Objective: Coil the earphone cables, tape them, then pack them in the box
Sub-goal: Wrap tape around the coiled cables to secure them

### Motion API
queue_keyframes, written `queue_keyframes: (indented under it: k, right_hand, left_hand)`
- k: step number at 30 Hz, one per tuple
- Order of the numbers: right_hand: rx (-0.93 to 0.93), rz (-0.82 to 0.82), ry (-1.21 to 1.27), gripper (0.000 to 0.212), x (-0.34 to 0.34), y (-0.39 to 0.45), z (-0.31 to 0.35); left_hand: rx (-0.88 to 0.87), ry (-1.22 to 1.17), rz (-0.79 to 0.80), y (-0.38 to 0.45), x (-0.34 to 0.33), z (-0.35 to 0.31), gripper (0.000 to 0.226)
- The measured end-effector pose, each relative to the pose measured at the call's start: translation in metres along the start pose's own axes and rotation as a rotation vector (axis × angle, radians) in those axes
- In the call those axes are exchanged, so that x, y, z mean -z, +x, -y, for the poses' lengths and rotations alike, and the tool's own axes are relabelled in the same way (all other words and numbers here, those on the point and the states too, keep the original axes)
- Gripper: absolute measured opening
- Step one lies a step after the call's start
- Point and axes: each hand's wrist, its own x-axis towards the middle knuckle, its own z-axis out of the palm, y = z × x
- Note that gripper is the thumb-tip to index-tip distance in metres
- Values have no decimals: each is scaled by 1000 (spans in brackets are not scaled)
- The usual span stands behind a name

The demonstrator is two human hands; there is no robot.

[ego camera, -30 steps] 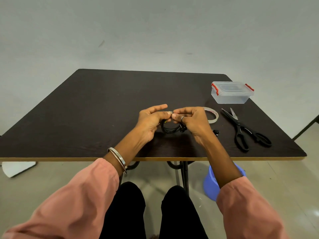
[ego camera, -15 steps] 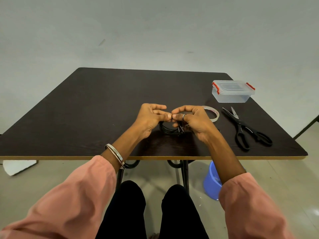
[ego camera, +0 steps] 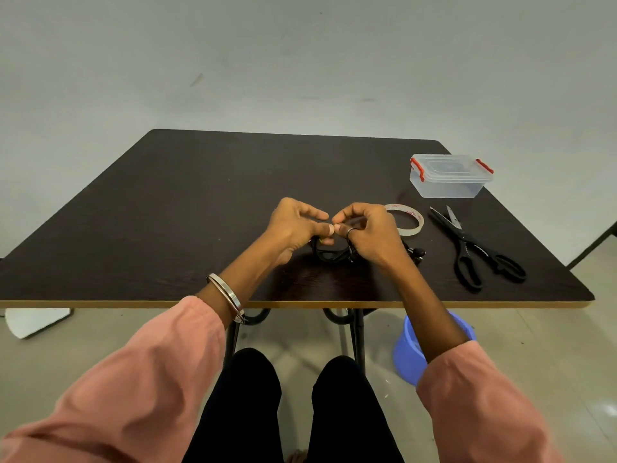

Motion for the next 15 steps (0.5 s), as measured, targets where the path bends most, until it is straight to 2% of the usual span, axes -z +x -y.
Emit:
queue_keyframes:
  k: [5, 9, 15]
  right_hand:
    - [108, -59, 76, 11, -2, -4, -4]
    - [106, -19, 299, 26, -1, -4, -5]
    - [166, 70, 277, 43, 8, 1, -7]
  left_hand:
    - [124, -237, 88, 0, 3, 0, 10]
    - [204, -237, 101, 2, 5, 1, 7]
    - [297, -251, 76, 9, 4, -2, 4]
